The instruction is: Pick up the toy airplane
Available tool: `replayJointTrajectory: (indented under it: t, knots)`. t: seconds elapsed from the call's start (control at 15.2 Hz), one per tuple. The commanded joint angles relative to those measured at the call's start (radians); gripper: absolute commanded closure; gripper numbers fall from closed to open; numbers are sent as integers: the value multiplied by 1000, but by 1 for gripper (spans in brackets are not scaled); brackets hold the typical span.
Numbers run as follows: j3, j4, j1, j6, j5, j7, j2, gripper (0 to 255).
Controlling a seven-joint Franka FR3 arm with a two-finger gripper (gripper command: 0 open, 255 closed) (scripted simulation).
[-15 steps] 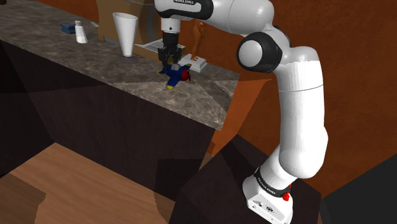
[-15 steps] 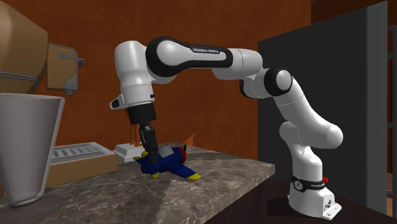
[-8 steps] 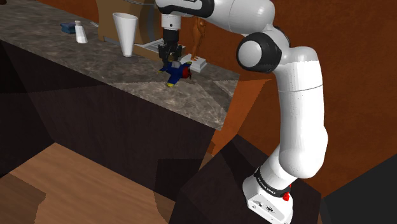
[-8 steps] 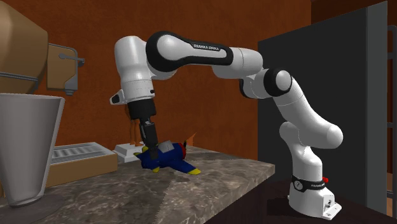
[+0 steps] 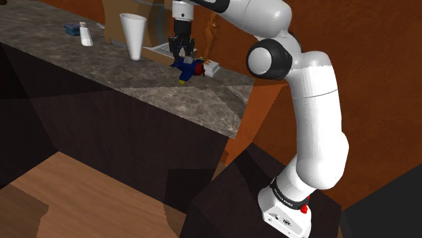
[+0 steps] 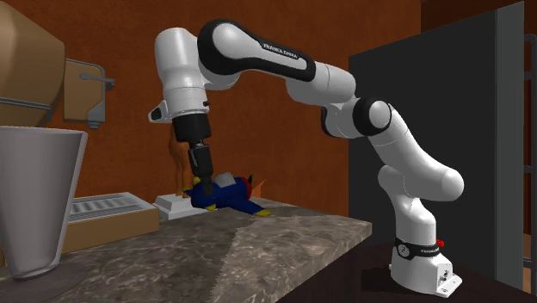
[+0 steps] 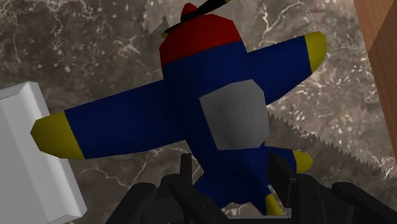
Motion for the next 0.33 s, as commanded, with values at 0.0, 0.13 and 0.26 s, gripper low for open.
replayJointTrajectory:
  t: [0.0,0.13,0.26]
  knots:
    - [1,86,-4,-54,1,2,32,255]
    - [3,200,-8,-119,3,6,81,255]
    - [3,215,-8,-127,3,6,89,255]
